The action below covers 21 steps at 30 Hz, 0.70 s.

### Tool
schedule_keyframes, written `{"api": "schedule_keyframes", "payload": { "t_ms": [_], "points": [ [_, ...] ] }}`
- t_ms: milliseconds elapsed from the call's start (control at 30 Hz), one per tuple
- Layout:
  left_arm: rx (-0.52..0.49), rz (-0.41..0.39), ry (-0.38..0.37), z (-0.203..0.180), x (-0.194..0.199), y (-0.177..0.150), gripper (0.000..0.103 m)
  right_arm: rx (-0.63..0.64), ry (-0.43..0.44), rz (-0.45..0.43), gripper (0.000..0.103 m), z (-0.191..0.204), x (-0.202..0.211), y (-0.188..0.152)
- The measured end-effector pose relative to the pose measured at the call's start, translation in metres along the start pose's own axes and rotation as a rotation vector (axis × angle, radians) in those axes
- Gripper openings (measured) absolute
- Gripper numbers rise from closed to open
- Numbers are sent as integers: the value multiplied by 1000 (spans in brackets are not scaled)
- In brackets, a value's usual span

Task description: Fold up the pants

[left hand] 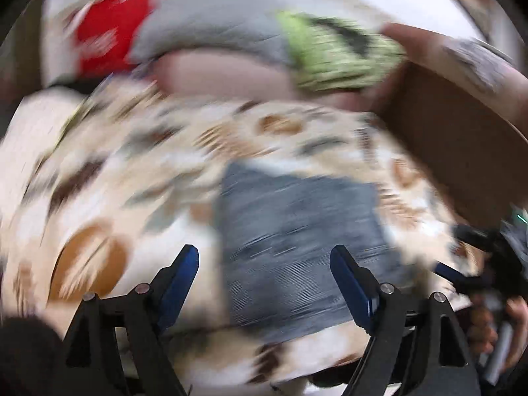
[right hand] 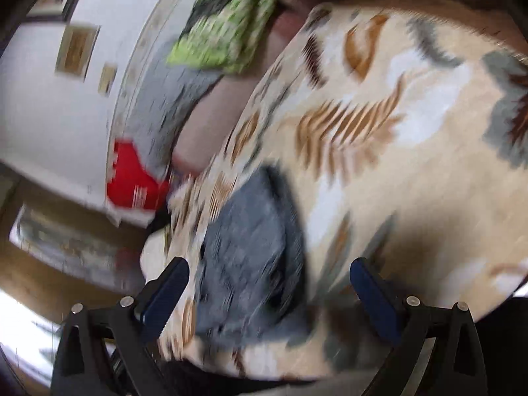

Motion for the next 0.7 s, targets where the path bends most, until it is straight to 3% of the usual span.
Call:
{"api": "schedule_keyframes", "payload": {
  "t_ms": [67,133,300,367,400,433,500,600,700],
  "points": [
    [97,71,26,25,-11,-12,82,-27,47,61,99,7,-12,-14],
    [153,81,-11,37,-14,-14,82,-63,74,120,99,10,-28,-24],
    [37,62,21,14,-31,-2,82,-89,-93,107,95,15,-52,-16],
    [38,91,-1,11,-38,-4,82,-111,-114,134,71,15,-64,-12],
    [46,83,-25,9,-34,-5,82,-99,-132,143,53,19,-68,-12],
    [45,63,-38,9,-29,-5,82,-69,-156,142,43,25,-70,-12],
    [5,13,-53,-3,-19,2,82,-30,-197,149,33,34,-75,-12],
    [-25,12,-56,-14,-23,9,82,3,-219,131,16,44,-74,-11],
    [-17,32,-66,-18,-31,12,82,48,-201,80,15,65,-59,-13]
  ]
}}
Point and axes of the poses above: each gripper's, at about its wrist camera, not at the fingertips, and x roughly against the way its jaws point, z to its left, y to its top, the point moved 1 cm from there along -x, roughly the way its jaws point, and after that the axes turned 5 degrees about z, right-handed, at the moved point
